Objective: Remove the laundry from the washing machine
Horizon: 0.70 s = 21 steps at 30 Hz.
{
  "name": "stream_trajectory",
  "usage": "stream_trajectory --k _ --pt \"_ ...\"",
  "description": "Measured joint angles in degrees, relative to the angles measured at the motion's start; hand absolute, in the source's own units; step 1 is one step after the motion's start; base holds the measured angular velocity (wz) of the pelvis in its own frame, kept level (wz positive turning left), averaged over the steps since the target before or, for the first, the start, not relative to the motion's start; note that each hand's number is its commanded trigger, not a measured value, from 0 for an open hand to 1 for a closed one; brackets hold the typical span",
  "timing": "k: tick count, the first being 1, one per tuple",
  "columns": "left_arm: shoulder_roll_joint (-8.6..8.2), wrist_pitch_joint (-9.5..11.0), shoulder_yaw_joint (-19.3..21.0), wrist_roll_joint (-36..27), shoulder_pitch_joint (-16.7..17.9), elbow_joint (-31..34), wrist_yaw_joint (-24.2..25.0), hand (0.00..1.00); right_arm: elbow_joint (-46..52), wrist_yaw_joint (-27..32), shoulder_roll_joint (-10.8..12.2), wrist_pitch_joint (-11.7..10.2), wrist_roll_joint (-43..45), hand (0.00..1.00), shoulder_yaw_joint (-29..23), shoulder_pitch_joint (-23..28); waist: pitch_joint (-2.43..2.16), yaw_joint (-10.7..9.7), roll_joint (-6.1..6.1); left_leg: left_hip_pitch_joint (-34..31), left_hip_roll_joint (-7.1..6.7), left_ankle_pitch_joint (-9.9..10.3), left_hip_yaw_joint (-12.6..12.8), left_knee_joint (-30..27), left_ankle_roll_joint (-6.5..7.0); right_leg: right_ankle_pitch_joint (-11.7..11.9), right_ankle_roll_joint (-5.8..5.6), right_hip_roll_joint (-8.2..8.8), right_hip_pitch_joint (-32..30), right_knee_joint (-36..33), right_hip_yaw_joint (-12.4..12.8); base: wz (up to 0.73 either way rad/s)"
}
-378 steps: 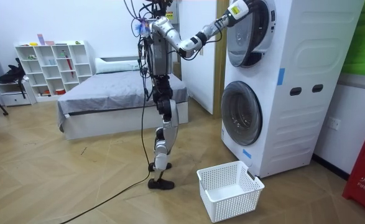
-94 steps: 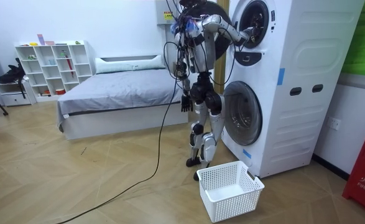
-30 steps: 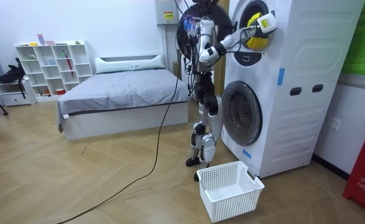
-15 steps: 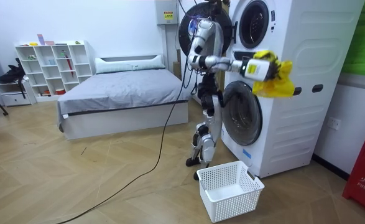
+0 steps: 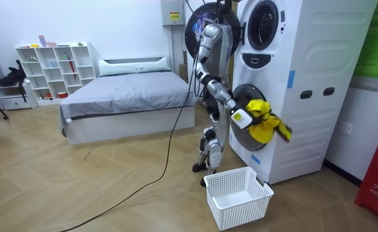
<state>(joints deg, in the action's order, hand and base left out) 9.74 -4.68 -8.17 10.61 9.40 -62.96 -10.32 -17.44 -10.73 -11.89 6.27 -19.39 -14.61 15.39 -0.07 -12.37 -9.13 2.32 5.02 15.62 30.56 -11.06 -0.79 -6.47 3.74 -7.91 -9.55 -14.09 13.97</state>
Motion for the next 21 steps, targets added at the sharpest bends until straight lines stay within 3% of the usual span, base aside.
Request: stream_trajectory --k 9,12,15,21 --pt "-0.32 3.0 0.0 -6.5 -1.3 0.1 0.1 0.00 -14.5 7.1 -0.1 -6.0 -2.3 1.00 -0.2 -6.0 0.03 -0.1 -2.01 -4.7 -0.64 -1.0 -0.2 -0.7 0.32 -0.3 0.06 0.43 -5.5 -2.4 -0.1 -0.02" --pt "-0.68 4.0 0.0 -6.6 -2.0 0.1 0.1 0.00 -18.8 8.5 -0.5 -7.6 -5.9 1.00 -0.6 -8.7 0.53 -0.1 -3.00 -6.5 -1.17 -1.4 -0.9 -0.7 0.82 -0.3 -0.02 0.95 -7.4 -3.2 -0.6 0.09" --pt "-1.03 4.8 -0.2 -6.6 -3.0 -0.3 0.3 0.00 -23.6 8.7 -0.6 -9.1 -6.1 1.00 -0.7 -11.4 0.55 -0.2 -3.91 -7.8 -1.65 -1.9 -1.7 -0.6 1.09 -0.4 -0.17 1.41 -8.9 -3.9 -1.1 0.10" --pt "-1.50 5.4 -1.2 -6.7 -4.7 -1.3 0.6 0.00 -29.9 8.2 -0.8 -9.7 -6.2 1.00 -0.3 -14.6 0.74 -0.1 -4.38 -10.5 -2.76 -2.7 -3.4 -0.6 1.57 -1.4 -0.33 2.23 -12.5 -6.8 -1.7 0.09"
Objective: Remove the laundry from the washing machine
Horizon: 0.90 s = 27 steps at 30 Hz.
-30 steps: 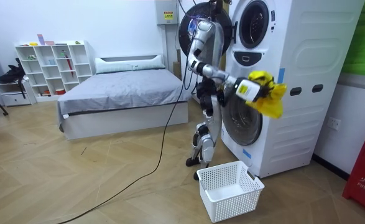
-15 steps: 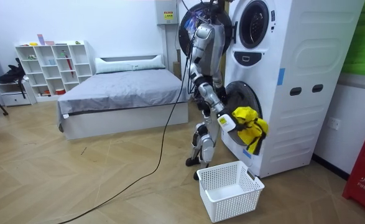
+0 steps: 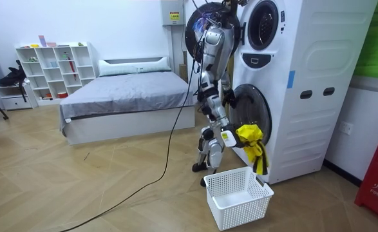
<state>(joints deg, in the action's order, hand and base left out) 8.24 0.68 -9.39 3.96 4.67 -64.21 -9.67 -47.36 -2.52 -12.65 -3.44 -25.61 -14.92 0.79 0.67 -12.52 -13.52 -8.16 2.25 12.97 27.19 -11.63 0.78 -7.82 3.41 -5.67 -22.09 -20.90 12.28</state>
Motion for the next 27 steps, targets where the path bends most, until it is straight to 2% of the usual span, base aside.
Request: stream_trajectory --k 6,8,9,10,20,22,27 --pt "-0.51 0.3 0.0 0.0 -0.2 -0.2 0.2 0.00 -3.4 -0.1 -0.2 -0.4 -0.9 1.00 0.0 -0.7 0.06 0.0 0.09 -0.8 -0.37 -0.2 -0.6 -0.1 0.07 -0.6 0.03 0.29 -1.2 -1.1 -0.2 0.02" --pt "-0.60 0.5 0.0 0.0 -0.2 -0.3 0.2 0.00 -6.0 0.0 -0.7 -0.4 -1.6 0.57 0.0 -1.9 0.07 0.0 0.10 -0.8 -0.41 -0.2 -0.7 -0.1 0.07 -0.6 0.01 0.33 -1.2 -1.0 -0.2 0.00" --pt "-0.60 0.6 0.0 0.0 -0.2 -0.3 0.2 0.00 -6.7 0.2 -0.9 -0.4 -1.6 0.06 0.0 -2.1 0.05 0.1 0.08 -1.0 -0.44 -0.2 -0.7 -0.1 0.07 -0.6 0.00 0.38 -1.3 -1.0 -0.3 0.00" --pt "-0.60 0.7 0.0 0.0 -0.2 -0.1 0.2 0.00 -6.8 0.4 -0.9 -0.4 -1.6 0.00 -0.1 -2.1 0.03 0.1 0.06 -1.3 -0.49 -0.2 -0.9 -0.1 0.07 -0.6 -0.01 0.46 -1.7 -1.1 -0.4 0.00" --pt "-0.68 2.1 0.1 0.0 -1.2 -1.7 0.1 0.00 -11.6 1.9 -1.0 -1.0 -1.7 0.00 -2.2 -3.1 0.02 0.1 0.15 -1.8 -0.68 -0.2 -2.4 0.0 0.17 -0.7 0.00 0.87 -1.8 -0.9 -1.6 0.06" --pt "-0.68 2.4 0.2 0.0 -1.3 -1.8 0.1 0.00 -12.8 2.5 -1.1 -2.0 -1.7 0.00 -2.6 -3.7 0.02 0.1 0.16 -1.9 -0.76 -0.3 -2.6 0.0 0.30 -0.7 -0.01 0.97 -1.8 -0.9 -1.6 0.00" --pt "-0.68 2.5 0.2 0.0 -1.4 -1.9 0.1 0.00 -12.8 3.1 -1.1 -2.8 -1.7 0.00 -2.9 -3.7 -0.02 0.1 0.18 -1.9 -0.84 -0.4 -2.6 0.0 0.37 -0.7 -0.02 1.06 -1.7 -0.9 -1.7 0.00"
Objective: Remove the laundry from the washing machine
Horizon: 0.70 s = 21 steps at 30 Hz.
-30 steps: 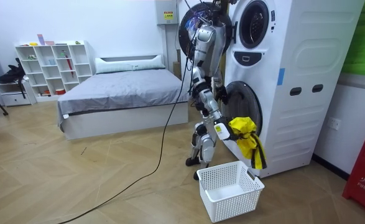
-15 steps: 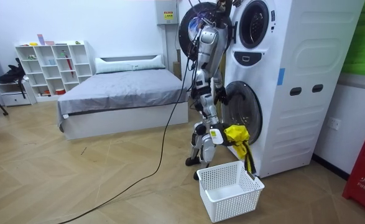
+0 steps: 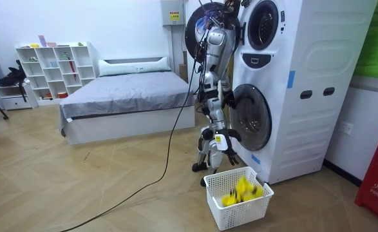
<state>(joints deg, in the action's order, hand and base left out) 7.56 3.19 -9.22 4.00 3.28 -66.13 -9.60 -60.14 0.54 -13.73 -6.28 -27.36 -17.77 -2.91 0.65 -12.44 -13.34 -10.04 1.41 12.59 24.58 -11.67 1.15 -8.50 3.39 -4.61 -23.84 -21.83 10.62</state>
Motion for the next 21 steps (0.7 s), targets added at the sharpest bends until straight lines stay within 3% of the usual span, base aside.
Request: stream_trajectory --k 14,17,18,19,21 --pt "0.04 0.6 0.0 0.0 0.1 -0.3 -0.4 0.00 -2.4 -0.4 -0.1 -0.3 -0.3 0.00 -1.6 3.1 -0.21 -0.7 0.58 0.9 -0.15 -0.2 -1.1 0.3 0.17 -0.3 -0.14 0.54 1.5 0.4 -1.4 0.05" --pt "0.12 0.6 0.1 0.0 0.7 -0.3 -0.4 0.00 -2.3 -1.4 -0.1 -0.2 -0.3 0.00 -1.5 4.1 -0.34 -1.1 1.20 1.8 -0.15 -0.2 -1.1 0.3 0.17 -0.7 -0.12 0.67 2.3 0.2 -1.6 0.02" --pt "0.16 0.7 0.2 0.0 0.9 -0.3 -0.3 0.00 -2.3 -1.9 -0.1 -0.2 -0.3 0.00 -1.5 4.7 -0.17 -1.1 1.55 2.2 -0.14 -0.2 -1.1 0.3 0.17 -0.8 -0.08 0.73 2.9 0.2 -1.8 0.10" --pt "0.22 1.0 0.2 0.0 1.1 -0.2 -0.2 0.00 -2.4 -2.3 -0.1 -0.2 -0.3 0.00 -1.5 5.4 -0.39 -1.1 1.43 2.7 -0.11 -0.2 -1.2 0.3 0.16 -0.9 -0.01 0.78 3.5 0.3 -2.1 0.12" --pt "0.24 1.1 0.2 0.1 1.5 -0.2 -0.1 0.00 -2.4 -3.1 0.0 -0.2 -0.3 0.00 -1.5 6.7 -0.21 -1.1 1.98 3.8 -0.03 -0.2 -1.4 0.4 0.15 -1.0 0.12 0.79 4.8 0.7 -2.6 0.13"
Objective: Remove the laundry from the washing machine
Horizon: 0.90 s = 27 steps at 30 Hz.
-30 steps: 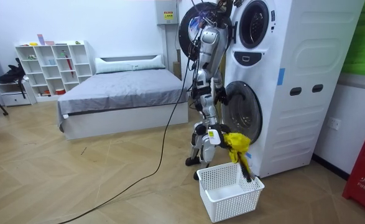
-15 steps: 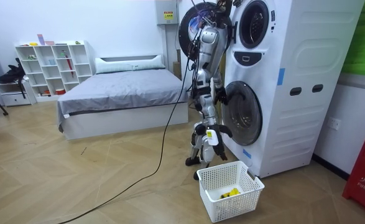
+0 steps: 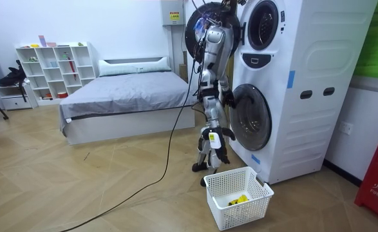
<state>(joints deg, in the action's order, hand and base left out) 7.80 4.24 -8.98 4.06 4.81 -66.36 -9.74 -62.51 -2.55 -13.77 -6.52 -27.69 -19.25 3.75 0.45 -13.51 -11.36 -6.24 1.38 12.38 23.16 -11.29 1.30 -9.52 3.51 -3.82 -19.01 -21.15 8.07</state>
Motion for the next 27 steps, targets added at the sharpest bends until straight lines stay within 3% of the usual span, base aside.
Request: stream_trajectory --k 5,8,11,13,16,19,24,27 --pt "-0.05 -0.1 1.5 0.0 1.8 0.1 0.3 0.00 -2.0 -2.3 0.5 0.3 0.2 0.00 -0.1 3.2 -0.08 -0.3 2.03 4.2 0.09 -0.2 -2.1 0.8 -0.38 -0.9 0.46 0.37 5.2 1.5 -2.1 0.23" --pt "0.04 -0.2 3.1 0.4 2.9 0.4 0.3 0.00 -5.2 -3.3 1.1 1.5 0.2 0.00 -0.1 4.2 -0.55 0.0 4.09 6.2 0.01 -0.4 -3.7 1.6 -0.61 -1.8 0.70 0.79 7.3 1.7 -3.8 0.34" --pt "0.12 -0.6 3.3 0.5 4.2 0.9 0.2 0.00 -6.7 -3.9 2.7 2.6 -0.4 0.00 1.7 5.0 -0.54 0.4 6.26 8.1 0.09 -0.4 -6.2 1.8 -0.67 -1.8 0.85 0.94 10.7 3.7 -5.6 0.30" --pt "-0.25 -1.3 3.5 0.5 4.5 1.2 0.0 0.00 -7.0 -3.9 4.8 3.8 -0.8 0.00 2.8 5.4 -0.64 1.8 8.00 9.0 0.15 -0.4 -7.9 1.9 -0.68 -1.6 0.91 1.14 12.8 5.2 -7.2 0.37" --pt "-0.51 -1.6 4.8 0.5 5.1 1.4 -0.7 0.00 -7.5 -5.3 5.8 5.5 0.5 0.00 4.7 4.8 -0.55 3.4 9.71 10.1 0.02 -0.4 -9.8 2.0 -0.68 -1.5 0.83 1.53 15.6 7.0 -9.1 0.36" --pt "-0.47 -2.5 7.5 0.6 5.3 2.1 -1.4 0.00 -7.6 -5.8 5.8 6.3 1.1 0.00 6.9 4.5 -0.54 5.1 10.73 11.1 -0.26 -0.4 -12.5 2.1 -0.68 -1.4 0.58 1.80 18.5 9.4 -10.8 0.46" --pt "-0.32 -3.9 9.1 0.7 5.8 2.3 -3.9 0.00 -8.8 -6.5 6.9 7.6 1.3 0.00 12.6 2.9 -0.39 7.8 12.38 11.8 -0.35 -0.4 -14.9 2.5 -0.69 -1.4 0.64 1.92 21.2 11.6 -13.0 0.28" --pt "-0.46 -4.6 11.3 1.9 6.3 2.2 -3.9 0.00 -8.9 -7.0 6.9 7.9 2.0 0.00 13.6 2.3 -0.48 9.4 12.60 11.7 -0.33 -0.4 -16.0 2.8 -0.69 -1.4 0.63 1.91 21.4 11.8 -14.0 0.20"
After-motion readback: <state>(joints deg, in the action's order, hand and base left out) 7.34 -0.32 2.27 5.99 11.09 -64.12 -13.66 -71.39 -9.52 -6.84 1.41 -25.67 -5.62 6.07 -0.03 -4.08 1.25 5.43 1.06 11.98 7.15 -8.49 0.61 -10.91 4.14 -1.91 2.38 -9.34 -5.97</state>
